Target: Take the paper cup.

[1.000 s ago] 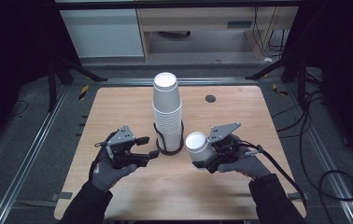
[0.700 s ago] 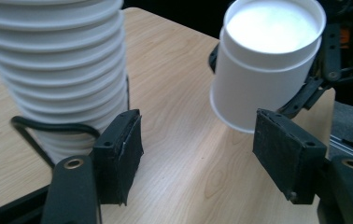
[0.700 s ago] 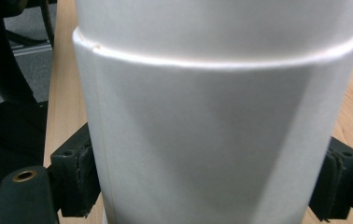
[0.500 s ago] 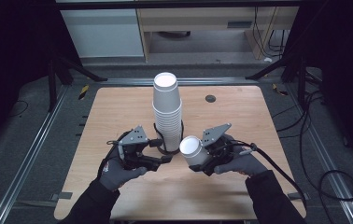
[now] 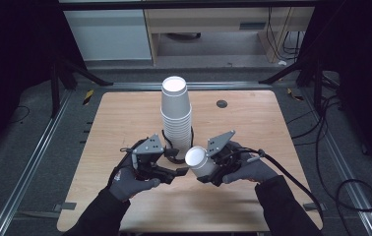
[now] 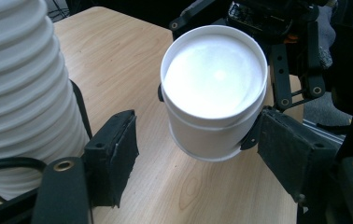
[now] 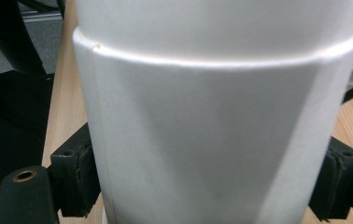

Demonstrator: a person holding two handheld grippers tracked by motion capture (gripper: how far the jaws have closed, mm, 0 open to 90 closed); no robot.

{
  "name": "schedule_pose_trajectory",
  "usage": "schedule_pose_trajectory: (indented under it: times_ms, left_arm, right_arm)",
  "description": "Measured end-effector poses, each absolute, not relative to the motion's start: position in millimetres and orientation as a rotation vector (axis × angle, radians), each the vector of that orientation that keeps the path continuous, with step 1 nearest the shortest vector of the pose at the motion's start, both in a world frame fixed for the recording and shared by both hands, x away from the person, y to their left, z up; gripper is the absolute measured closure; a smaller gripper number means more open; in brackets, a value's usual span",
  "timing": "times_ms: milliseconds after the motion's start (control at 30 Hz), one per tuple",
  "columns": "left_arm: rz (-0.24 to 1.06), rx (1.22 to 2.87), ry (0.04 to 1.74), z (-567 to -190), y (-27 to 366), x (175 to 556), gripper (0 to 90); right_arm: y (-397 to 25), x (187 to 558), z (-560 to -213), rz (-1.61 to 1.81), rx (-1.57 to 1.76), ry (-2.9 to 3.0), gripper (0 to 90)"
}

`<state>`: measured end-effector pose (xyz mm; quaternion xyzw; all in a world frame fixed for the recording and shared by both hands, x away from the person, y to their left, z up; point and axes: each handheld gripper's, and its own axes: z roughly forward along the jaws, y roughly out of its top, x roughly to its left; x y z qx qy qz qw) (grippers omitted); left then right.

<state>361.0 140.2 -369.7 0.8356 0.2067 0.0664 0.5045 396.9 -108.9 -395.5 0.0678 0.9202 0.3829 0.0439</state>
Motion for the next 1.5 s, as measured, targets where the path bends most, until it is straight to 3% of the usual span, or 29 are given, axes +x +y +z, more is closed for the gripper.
schedule_pose_trajectory:
  times_ms: [1500]
  left_arm:
    - [0.084,2.041,0.484,-386.5,114.5,367.8,20.7]
  right_arm:
    - [-84.6,393.6,-400.7,1.147,0.109,2.862,15.6]
